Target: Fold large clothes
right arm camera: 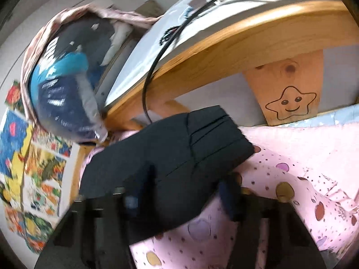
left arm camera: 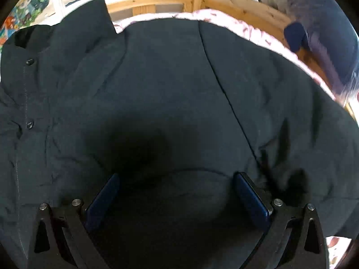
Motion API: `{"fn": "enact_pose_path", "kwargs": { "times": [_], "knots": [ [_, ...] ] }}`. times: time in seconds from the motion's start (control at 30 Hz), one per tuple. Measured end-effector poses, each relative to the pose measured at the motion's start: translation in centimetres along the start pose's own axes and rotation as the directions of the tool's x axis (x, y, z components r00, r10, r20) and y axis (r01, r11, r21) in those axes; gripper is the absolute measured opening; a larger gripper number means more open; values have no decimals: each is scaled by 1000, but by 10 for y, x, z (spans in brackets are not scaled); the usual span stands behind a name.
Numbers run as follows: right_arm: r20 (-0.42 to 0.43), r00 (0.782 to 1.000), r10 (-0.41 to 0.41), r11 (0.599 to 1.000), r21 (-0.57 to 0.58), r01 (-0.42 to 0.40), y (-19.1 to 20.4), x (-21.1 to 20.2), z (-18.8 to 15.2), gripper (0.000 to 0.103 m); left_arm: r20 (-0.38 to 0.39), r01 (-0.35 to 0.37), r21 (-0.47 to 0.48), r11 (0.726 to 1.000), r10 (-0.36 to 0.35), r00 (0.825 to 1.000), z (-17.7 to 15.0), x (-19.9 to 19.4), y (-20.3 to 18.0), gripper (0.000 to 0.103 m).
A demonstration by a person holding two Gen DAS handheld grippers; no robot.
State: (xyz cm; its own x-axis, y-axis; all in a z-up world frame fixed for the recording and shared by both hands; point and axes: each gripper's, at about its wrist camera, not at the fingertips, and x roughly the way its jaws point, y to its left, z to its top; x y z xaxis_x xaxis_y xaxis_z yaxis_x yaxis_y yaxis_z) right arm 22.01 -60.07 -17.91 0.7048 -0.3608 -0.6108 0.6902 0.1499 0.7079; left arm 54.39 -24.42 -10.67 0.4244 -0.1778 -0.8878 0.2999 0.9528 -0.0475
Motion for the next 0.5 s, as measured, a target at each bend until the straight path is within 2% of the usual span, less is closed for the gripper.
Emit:
{"fn": "enact_pose_path", "kwargs": {
  "times": [0.03,0.1,0.2,0.3,0.4,0.5],
  "knots": [
    [10,1000,3,1000,-2,-3,2,2,3,22,0,7,-2,1000,-7,1000,0,-1,0,103],
    [39,999,21,999,-33,-20,8,-3,6,16,5,28,-12,1000,-28,1000,0,-6,3,103],
    [125,991,44,986,-165,-23,36,-24,9,13,4,81,-36,996,-81,997,-1,-26,15,103],
    [220,969,115,941,-337,-35,80,-50,10,13,19,113,-73,991,-112,993,-4,-56,35,103],
    [245,941,233,852,-519,-76,134,-73,0,13,50,134,-103,986,-129,990,-12,-88,63,103],
    [192,921,338,718,-686,-121,187,-86,-27,13,79,151,-137,979,-141,987,-20,-115,94,103]
  ]
}}
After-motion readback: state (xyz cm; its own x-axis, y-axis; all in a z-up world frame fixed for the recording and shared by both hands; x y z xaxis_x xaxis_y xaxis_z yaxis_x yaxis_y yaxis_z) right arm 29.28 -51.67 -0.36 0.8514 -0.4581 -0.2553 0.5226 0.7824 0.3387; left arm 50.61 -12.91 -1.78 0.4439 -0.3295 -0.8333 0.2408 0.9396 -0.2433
